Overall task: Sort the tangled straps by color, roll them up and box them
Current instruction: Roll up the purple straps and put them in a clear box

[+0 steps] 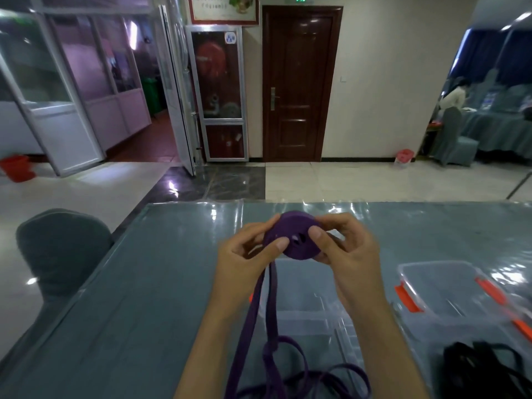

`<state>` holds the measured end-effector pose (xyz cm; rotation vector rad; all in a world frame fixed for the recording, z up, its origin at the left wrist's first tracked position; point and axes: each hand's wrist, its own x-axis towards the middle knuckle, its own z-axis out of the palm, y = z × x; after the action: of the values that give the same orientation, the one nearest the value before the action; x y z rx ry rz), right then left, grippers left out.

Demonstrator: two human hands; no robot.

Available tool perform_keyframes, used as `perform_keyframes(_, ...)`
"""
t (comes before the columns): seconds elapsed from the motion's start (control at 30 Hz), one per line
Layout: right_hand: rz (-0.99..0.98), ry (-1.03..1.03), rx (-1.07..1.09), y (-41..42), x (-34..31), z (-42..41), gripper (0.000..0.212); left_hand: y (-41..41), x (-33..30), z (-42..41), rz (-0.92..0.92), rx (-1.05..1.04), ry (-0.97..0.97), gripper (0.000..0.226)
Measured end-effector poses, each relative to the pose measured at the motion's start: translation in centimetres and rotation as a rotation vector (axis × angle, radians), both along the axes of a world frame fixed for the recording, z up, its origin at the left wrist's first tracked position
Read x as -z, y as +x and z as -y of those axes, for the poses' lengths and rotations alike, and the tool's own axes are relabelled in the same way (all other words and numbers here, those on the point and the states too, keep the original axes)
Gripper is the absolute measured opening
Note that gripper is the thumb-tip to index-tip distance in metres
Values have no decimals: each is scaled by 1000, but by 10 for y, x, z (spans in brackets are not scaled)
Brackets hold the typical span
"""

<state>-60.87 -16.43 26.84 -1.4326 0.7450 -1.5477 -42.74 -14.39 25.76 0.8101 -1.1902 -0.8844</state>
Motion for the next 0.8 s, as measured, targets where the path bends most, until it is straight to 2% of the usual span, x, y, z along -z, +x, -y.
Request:
perform_keyframes(0.07,37,75,-62,4,2,-1,30,3,0,2,25,-11,-21,35)
perform_keyframes(0.13,-24,126,-109,1,2,0,34,4,0,2,26,-98,-46,29)
perform_keyframes(0.23,-80,41,-66,-2,2,1,30,-2,1,1,-36,-118,-36,20)
perform_keyframes(0.37,-13,52,-73,-1,5,-2,24,8,-2,1,39,13,-31,29)
perform_keyframes(0.47,-70,87,-67,-2,2,-3,28,6,1,-2,74,-41,-43,26)
perform_keyframes(0.53,-83,15,-20,1,0,-4,29,0,4,-4,45,-76,-34,25)
perform_keyframes(0.6,-34,-41,5,5,2,-5,27,0,3,-4,27,-20,-14,29)
perform_keyframes(0.67,10,-6,-8,7,3,-6,22,6,1,-4,34,17,-19,32)
perform_keyframes(0.8,-36,47,-55,1,1,-5,30,6,1,-7,66,-65,-75,23)
